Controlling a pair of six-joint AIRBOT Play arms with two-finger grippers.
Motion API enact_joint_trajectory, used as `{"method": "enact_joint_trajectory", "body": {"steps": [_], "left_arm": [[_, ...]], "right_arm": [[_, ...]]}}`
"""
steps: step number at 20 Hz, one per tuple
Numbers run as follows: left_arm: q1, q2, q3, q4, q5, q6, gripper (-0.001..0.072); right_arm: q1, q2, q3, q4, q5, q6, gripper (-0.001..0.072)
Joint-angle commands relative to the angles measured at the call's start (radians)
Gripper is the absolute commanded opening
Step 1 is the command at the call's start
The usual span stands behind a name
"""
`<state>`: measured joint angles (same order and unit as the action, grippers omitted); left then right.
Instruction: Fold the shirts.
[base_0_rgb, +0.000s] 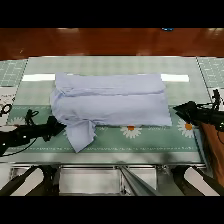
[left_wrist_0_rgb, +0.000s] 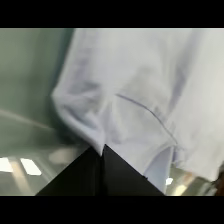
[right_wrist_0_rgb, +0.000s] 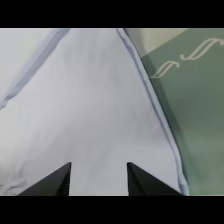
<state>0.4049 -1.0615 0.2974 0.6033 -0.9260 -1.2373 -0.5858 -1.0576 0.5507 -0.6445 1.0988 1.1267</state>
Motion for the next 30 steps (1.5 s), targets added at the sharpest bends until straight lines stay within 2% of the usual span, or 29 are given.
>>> {"method": "enact_joint_trajectory", "body": {"steps": [1, 2, 4, 5, 8, 10, 12, 16, 17, 19, 24, 27, 30], "left_arm": [[-0.058, -0.036, 0.092, -0.007, -0.054, 0.048, 0.0019], [-0.051, -0.036, 0.115, 0.011, -0.079, 0.048, 0.0019], [-0.049, -0.036, 0.146, 0.035, -0.107, 0.048, 0.002], [-0.049, -0.036, 0.148, 0.035, -0.106, 0.048, 0.0019], [-0.05, -0.036, 0.148, 0.036, -0.106, 0.048, 0.002], [-0.05, -0.036, 0.148, 0.035, -0.107, 0.048, 0.002], [-0.05, -0.036, 0.148, 0.031, -0.107, 0.047, 0.002], [-0.05, -0.036, 0.148, 0.032, -0.102, 0.048, 0.002], [-0.05, -0.036, 0.148, 0.032, -0.102, 0.048, 0.002], [-0.04, -0.036, 0.154, 0.033, -0.106, 0.048, 0.002], [0.035, -0.036, 0.254, 0.033, -0.201, 0.06, 0.002], [0.007, -0.055, 0.366, 0.033, -0.149, 0.055, 0.0019], [-0.084, -0.169, 0.521, 0.033, -0.096, 0.041, 0.0019]], "right_arm": [[-0.026, 0.001, 0.003, -0.089, 0.011, 0.026, 0.0403], [-0.048, 0.001, 0.003, -0.159, 0.014, 0.062, 0.0403], [-0.059, -0.002, -0.003, -0.324, 0.035, 0.208, 0.0403], [-0.059, -0.005, -0.013, -0.351, 0.066, 0.238, 0.0403], [-0.031, -0.049, -0.023, -0.358, 0.107, 0.237, 0.0403], [0.012, -0.109, -0.023, -0.303, 0.067, 0.19, 0.0403], [0.061, -0.182, -0.015, -0.182, 0.0, 0.139, 0.0403], [0.199, -0.347, 0.101, -0.104, -0.068, 0.136, 0.0398], [0.232, -0.378, 0.138, -0.102, -0.067, 0.136, 0.0324], [0.261, -0.392, 0.19, -0.122, -0.058, 0.127, 0.0029], [0.227, -0.307, 0.269, -0.225, 0.035, 0.092, 0.0027], [0.235, -0.299, 0.341, -0.214, 0.019, 0.092, 0.0026], [0.296, -0.359, 0.476, -0.205, -0.017, 0.105, 0.0026]]}}
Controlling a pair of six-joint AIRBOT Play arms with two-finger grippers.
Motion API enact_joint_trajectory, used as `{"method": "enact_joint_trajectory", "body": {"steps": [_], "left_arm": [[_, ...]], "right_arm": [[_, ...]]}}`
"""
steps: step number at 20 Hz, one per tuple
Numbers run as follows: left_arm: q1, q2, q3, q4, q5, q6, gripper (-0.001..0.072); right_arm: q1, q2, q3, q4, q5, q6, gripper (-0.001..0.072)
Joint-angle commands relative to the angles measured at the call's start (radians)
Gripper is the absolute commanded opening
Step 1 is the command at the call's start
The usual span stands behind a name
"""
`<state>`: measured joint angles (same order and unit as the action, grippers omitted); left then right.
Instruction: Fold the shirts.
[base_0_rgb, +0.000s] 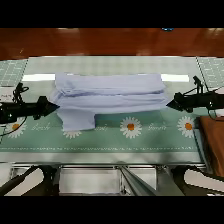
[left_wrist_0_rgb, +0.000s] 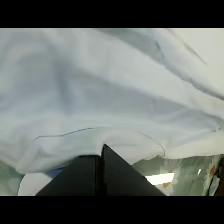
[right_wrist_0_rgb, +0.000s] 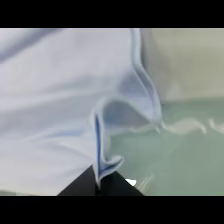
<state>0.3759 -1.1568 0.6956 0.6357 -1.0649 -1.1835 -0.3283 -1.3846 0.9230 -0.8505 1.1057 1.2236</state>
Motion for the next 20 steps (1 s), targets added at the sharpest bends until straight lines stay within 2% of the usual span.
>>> {"method": "enact_joint_trajectory", "body": {"steps": [1, 4, 7, 12, 17, 18, 19, 20], "left_arm": [[-0.082, -0.128, 0.182, 0.001, 0.058, -0.031, 0.0019], [-0.126, -0.322, 0.392, 0.001, 0.058, -0.097, 0.0019], [-0.148, -0.494, 0.587, 0.0, 0.059, -0.151, 0.0019], [-0.152, -0.7, 0.858, 0.0, 0.059, -0.246, 0.002], [-0.177, -0.785, 0.964, 0.032, 0.058, -0.242, 0.002], [-0.181, -0.794, 0.964, 0.032, 0.05, -0.242, 0.0069], [-0.186, -0.799, 0.964, 0.046, 0.028, -0.242, 0.0338], [-0.187, -0.798, 0.966, 0.074, -0.014, -0.231, 0.0503]], "right_arm": [[0.057, -0.064, 0.155, 0.002, -0.042, 0.023, 0.0026], [0.083, -0.182, 0.319, 0.003, -0.078, 0.085, 0.0027], [0.105, -0.304, 0.467, 0.006, -0.066, 0.101, 0.0027], [0.114, -0.476, 0.661, 0.007, -0.064, 0.148, 0.0027], [0.148, -0.569, 0.754, 0.012, -0.091, 0.151, 0.0031], [0.158, -0.579, 0.754, 0.011, -0.116, 0.152, 0.0174], [0.164, -0.587, 0.754, 0.008, -0.133, 0.148, 0.041], [0.163, -0.587, 0.754, 0.001, -0.132, 0.149, 0.041]]}}
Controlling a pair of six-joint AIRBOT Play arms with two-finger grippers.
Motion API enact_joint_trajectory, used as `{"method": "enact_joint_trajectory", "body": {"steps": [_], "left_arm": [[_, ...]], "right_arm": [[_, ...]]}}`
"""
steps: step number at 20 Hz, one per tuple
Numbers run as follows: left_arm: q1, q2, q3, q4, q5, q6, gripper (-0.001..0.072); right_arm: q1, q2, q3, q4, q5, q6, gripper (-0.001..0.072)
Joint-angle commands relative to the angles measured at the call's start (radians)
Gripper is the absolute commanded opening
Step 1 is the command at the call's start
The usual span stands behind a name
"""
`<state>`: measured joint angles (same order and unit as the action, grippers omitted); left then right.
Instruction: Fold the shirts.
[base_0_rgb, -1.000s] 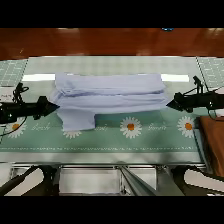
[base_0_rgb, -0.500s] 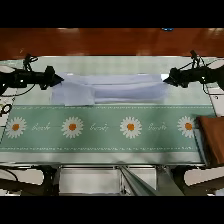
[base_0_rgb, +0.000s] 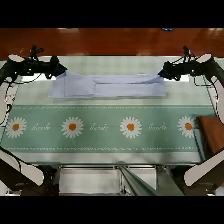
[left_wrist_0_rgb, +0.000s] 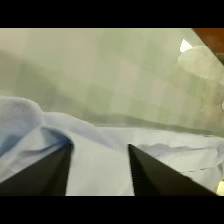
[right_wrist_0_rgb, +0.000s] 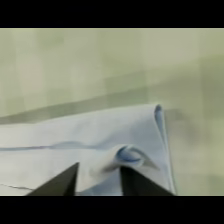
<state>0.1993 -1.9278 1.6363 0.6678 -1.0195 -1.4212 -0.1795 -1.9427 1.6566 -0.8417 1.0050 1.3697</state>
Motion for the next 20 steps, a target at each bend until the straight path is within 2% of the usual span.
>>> {"method": "enact_joint_trajectory", "body": {"steps": [1, 3, 5, 6, 7, 9, 12, 14, 16, 18, 20], "left_arm": [[-0.003, -0.024, 0.039, 0.101, -0.129, 0.0, 0.0507], [0.032, -0.009, 0.082, 0.297, -0.304, -0.089, 0.0506], [0.07, 0.061, 0.077, 0.473, -0.414, -0.087, 0.0506], [0.083, 0.115, 0.061, 0.531, -0.414, -0.083, 0.0506], [0.091, 0.188, 0.03, 0.558, -0.377, -0.083, 0.0506], [0.085, 0.369, -0.104, 0.547, -0.211, -0.084, 0.0506], [0.009, 0.684, -0.446, 0.518, 0.077, -0.084, 0.0506], [-0.066, 0.839, -0.653, 0.503, 0.203, -0.103, 0.0506], [-0.129, 0.917, -0.774, 0.502, 0.251, -0.136, 0.0505], [-0.18, 0.931, -0.818, 0.502, 0.24, -0.161, 0.0505], [-0.222, 0.923, -0.819, 0.502, 0.235, -0.167, 0.0505]], "right_arm": [[0.007, -0.022, 0.02, -0.007, -0.016, 0.003, 0.041], [-0.036, 0.014, 0.02, -0.007, 0.054, 0.005, 0.041], [-0.118, 0.076, 0.02, -0.008, 0.166, 0.003, 0.041], [-0.163, 0.105, 0.02, -0.017, 0.214, 0.002, 0.041], [-0.209, 0.135, 0.018, -0.05, 0.254, 0.003, 0.041], [-0.286, 0.202, -0.051, -0.102, 0.273, 0.007, 0.041], [-0.341, 0.295, -0.306, -0.069, 0.096, 0.005, 0.0412], [-0.335, 0.29, -0.42, 0.042, 0.017, -0.057, 0.0414], [-0.303, 0.241, -0.441, 0.144, 0.019, -0.114, 0.0414], [-0.259, 0.191, -0.44, 0.233, 0.009, -0.135, 0.0414], [-0.22, 0.147, -0.42, 0.249, 0.011, -0.132, 0.0414]]}}
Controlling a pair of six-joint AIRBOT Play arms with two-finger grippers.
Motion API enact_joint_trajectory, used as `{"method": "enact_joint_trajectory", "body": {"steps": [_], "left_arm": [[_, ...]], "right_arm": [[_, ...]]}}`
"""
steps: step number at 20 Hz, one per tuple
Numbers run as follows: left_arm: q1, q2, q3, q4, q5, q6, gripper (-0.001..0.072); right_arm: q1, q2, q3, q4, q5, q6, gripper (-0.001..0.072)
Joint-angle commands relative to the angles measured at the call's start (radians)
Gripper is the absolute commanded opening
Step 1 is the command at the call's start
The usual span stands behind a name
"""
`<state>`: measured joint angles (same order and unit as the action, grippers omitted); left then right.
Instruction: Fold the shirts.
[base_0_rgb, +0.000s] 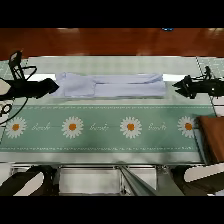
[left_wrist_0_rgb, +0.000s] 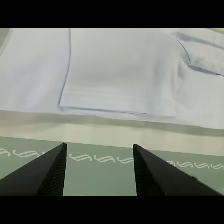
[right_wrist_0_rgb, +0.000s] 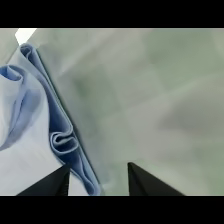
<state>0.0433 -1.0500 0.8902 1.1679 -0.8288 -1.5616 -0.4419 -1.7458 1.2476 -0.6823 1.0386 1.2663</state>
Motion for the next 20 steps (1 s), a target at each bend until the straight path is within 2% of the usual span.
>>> {"method": "enact_joint_trajectory", "body": {"steps": [1, 7, 11, 12, 13, 14, 20], "left_arm": [[-0.079, 0.043, -0.073, 0.002, 0.045, -0.027, 0.0506], [-0.087, 0.037, -0.073, -0.001, 0.048, -0.034, 0.0505], [-0.087, 0.037, -0.073, -0.002, 0.067, -0.034, 0.0505], [-0.087, 0.037, -0.073, -0.002, 0.069, -0.034, 0.0505], [-0.087, 0.037, -0.073, -0.002, 0.069, -0.034, 0.0505], [-0.087, 0.037, -0.073, -0.002, 0.069, -0.034, 0.0505], [-0.09, 0.037, -0.073, -0.077, 0.069, -0.029, 0.0499]], "right_arm": [[0.065, -0.074, 0.014, 0.09, -0.013, -0.023, 0.0414], [0.188, -0.206, 0.182, 0.08, 0.017, 0.058, 0.0413], [0.26, -0.238, 0.285, -0.026, 0.012, 0.138, 0.0397], [0.267, -0.238, 0.312, -0.076, 0.022, 0.171, 0.0353], [0.271, -0.238, 0.335, -0.106, 0.039, 0.18, 0.0155], [0.271, -0.236, 0.354, -0.119, 0.056, 0.174, 0.0027], [0.249, -0.106, 0.375, -0.254, 0.182, 0.152, 0.0026]]}}
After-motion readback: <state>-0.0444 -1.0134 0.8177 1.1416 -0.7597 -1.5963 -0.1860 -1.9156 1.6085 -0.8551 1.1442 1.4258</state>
